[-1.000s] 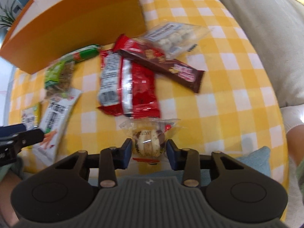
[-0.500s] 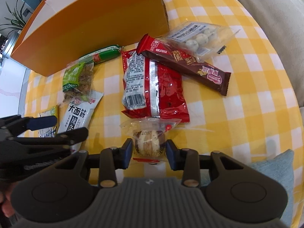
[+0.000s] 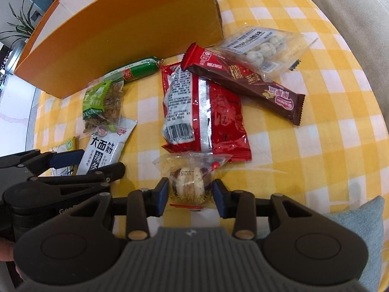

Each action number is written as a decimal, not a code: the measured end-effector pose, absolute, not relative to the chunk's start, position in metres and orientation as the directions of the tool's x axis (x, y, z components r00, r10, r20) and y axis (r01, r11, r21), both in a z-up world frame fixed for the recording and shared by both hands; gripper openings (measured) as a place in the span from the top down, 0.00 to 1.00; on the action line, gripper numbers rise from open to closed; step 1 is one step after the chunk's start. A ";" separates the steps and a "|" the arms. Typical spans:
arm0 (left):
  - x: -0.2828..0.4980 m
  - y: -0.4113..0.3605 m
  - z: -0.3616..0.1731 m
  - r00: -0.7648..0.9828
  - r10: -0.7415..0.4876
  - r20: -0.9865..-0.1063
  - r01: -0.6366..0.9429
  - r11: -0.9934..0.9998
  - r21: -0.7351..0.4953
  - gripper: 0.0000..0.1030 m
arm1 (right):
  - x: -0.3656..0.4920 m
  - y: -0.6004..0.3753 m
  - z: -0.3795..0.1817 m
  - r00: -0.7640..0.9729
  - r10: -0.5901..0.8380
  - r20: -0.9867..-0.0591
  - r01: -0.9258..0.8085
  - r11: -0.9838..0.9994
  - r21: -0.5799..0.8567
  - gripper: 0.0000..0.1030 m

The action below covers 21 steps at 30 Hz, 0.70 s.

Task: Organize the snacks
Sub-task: 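Grasp the white spicy strip pack with the left gripper while the right grasps the wrapped cookie, then carry both packs into the box and open both grippers to drop them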

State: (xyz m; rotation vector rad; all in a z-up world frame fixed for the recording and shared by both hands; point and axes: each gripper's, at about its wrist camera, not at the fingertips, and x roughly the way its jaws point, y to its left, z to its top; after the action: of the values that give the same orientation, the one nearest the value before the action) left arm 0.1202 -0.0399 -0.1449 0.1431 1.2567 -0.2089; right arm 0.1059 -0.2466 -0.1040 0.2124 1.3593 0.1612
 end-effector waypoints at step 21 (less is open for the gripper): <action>0.084 -0.027 -0.092 0.348 -0.157 -0.924 0.182 0.978 -0.098 0.48 | 0.090 -0.253 -0.078 0.244 0.279 -0.929 -0.007 0.958 0.286 0.65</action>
State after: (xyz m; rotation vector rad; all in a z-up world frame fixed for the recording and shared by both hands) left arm 0.0844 -0.0265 -0.0919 0.0237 1.1949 -0.2201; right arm 0.0898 -0.2527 -0.0782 0.2415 1.3131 0.1981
